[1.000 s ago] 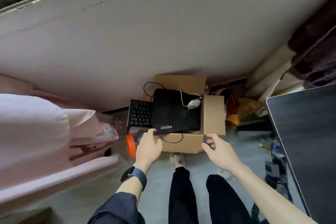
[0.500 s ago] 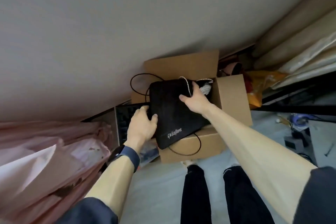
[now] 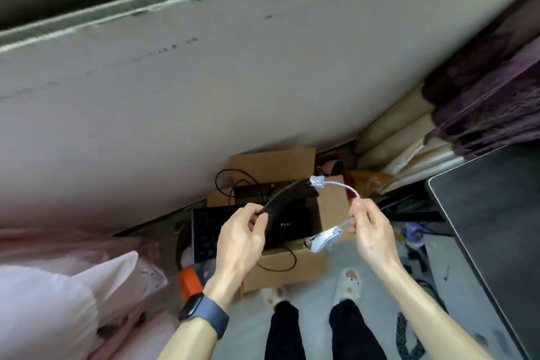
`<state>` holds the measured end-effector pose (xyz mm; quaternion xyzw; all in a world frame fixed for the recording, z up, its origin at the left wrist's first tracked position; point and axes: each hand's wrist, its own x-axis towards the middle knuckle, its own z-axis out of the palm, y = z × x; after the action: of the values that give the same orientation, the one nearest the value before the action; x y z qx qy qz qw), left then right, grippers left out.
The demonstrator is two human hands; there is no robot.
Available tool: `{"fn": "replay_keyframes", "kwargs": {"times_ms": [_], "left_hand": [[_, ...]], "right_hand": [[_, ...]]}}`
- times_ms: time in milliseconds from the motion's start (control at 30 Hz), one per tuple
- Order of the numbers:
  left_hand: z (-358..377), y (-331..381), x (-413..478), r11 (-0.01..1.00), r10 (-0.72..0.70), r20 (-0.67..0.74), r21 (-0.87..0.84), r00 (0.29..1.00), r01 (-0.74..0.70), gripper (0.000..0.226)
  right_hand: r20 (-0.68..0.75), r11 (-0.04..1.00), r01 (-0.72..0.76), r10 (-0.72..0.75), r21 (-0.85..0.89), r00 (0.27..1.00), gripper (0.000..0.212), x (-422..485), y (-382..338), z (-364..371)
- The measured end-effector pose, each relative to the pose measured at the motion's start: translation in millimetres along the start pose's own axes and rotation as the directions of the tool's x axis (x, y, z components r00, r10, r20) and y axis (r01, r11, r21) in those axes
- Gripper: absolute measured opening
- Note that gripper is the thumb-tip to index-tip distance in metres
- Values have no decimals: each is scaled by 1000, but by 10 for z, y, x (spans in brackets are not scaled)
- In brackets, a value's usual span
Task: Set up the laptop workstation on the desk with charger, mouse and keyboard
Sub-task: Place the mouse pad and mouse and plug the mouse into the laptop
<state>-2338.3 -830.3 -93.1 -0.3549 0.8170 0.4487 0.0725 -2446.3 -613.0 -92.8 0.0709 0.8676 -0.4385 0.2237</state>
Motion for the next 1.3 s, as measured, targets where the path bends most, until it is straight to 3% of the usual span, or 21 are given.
{"fn": "replay_keyframes", "kwargs": {"times_ms": [133,300,567,733,933,1100,1300], "left_hand": [[-418,580,-271,988,157,-55,15,986,-156,11],[-733,1443,-530,946,318,-2,75,948,-317,12],[-442,2940,-1417,774,614,137,91,777,-627,11],[160,3726,-2357,619,755,248,33,607,-784,15],[1085,4204,-3734,488,838,325,-90,438,-868,15],[2082,4414,-4992,433,826,472,-182,308,-883,23],[3191,4477,-6279,399,731,667,-245,145,-884,24]], "right_hand": [[-131,991,124,-116,52,985,37,-531,-560,-629],[-313,976,200,-165,81,935,36,-1066,-1013,-1412],[-627,907,317,-79,278,775,28,-2240,-873,-3018],[-791,840,459,-60,290,609,34,-3201,-388,-3884],[-911,821,527,-21,220,412,38,-4494,434,-4716],[-971,866,472,59,166,232,35,-5536,1216,-5350],[-983,915,364,141,175,118,38,-6209,2054,-5987]]}}
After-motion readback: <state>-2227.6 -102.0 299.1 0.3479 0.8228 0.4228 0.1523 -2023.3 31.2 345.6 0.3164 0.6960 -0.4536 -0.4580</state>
